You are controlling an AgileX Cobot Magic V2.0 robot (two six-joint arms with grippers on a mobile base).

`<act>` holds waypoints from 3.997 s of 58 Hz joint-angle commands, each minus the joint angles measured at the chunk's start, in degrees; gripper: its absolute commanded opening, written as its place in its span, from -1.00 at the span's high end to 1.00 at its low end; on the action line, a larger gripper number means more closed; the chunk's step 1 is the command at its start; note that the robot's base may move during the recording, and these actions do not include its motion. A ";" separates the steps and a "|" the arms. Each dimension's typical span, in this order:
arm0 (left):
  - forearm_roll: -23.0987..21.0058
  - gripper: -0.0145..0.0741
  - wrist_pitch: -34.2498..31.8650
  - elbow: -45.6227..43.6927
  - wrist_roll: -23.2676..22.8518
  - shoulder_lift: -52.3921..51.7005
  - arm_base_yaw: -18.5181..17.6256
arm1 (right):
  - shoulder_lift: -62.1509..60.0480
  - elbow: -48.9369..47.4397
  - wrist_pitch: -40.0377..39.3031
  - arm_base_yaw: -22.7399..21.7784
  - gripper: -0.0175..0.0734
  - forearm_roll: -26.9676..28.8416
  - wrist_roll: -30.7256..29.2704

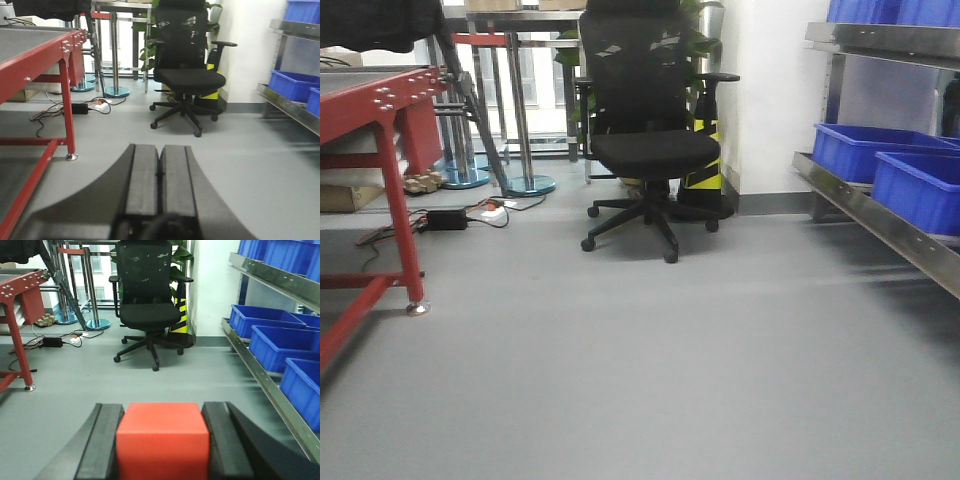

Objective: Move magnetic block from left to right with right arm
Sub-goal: 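Turn the base toward the second grey table, cube still held, then lower the held red cube with the right gripper toward the table surface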

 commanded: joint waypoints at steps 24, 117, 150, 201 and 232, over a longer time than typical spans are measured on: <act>-0.27 0.96 -4.56 0.45 -0.34 -0.58 0.16 | 1.13 -1.43 -5.12 -0.23 0.49 -0.59 -0.47; -0.27 0.96 -4.56 0.45 -0.34 -0.58 0.16 | 1.13 -1.43 -5.06 -0.23 0.49 -0.59 -0.47; -0.27 0.96 -4.56 0.45 -0.34 -0.58 0.16 | 1.13 -1.43 -5.06 -0.23 0.49 -0.59 -0.47; -0.27 0.96 -4.56 0.45 -0.34 -0.58 0.16 | 1.13 -1.43 -5.06 -0.23 0.49 -0.59 -0.47; -0.27 0.96 -4.56 0.45 -0.34 -0.58 0.16 | 1.13 -1.43 -5.60 -0.23 0.49 0.30 -0.47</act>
